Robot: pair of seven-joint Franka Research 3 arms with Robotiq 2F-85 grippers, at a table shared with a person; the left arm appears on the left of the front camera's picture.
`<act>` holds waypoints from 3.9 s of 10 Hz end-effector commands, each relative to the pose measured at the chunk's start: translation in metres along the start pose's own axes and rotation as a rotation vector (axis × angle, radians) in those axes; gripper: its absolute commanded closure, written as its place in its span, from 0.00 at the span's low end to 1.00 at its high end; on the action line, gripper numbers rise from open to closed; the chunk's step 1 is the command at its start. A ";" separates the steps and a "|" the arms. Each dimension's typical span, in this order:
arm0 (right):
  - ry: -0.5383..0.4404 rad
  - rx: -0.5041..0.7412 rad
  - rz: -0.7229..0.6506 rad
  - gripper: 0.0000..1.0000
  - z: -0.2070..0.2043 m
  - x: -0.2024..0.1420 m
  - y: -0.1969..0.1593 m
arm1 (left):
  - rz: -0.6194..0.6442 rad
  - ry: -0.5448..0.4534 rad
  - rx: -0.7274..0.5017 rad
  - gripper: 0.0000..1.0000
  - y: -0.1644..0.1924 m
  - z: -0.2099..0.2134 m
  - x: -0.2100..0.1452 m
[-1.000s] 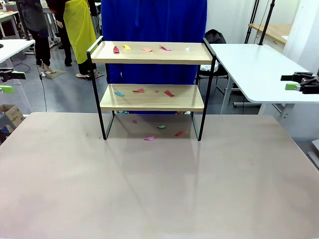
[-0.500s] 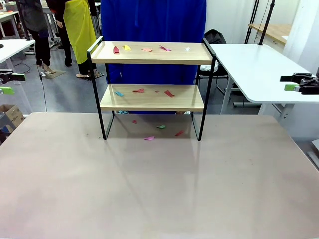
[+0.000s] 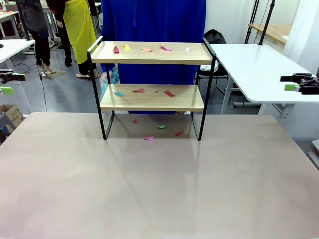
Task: Clean the shelf.
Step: Pick up the Duster handed by the human.
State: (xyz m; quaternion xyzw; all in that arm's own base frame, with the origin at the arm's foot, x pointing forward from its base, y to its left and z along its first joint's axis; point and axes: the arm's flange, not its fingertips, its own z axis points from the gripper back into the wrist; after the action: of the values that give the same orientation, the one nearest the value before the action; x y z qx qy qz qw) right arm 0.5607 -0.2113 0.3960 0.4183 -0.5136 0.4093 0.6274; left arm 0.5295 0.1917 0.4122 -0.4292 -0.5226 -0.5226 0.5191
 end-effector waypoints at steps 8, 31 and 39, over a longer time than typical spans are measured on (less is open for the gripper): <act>-0.002 -0.002 0.002 0.00 0.000 0.001 0.001 | -0.011 0.001 0.000 0.00 0.000 0.000 0.002; -0.002 -0.002 0.002 0.00 0.000 0.001 0.001 | 0.313 0.660 0.633 0.00 -0.082 -0.182 0.242; -0.002 -0.002 0.002 0.00 0.000 0.001 0.001 | 0.404 0.978 0.910 0.00 -0.116 -0.235 0.199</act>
State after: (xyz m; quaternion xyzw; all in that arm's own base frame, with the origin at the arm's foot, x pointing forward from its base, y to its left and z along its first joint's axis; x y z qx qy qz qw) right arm 0.5604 -0.2120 0.3955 0.4182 -0.5137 0.4086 0.6279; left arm 0.4206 -0.0668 0.5833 0.0181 -0.3177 -0.3086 0.8964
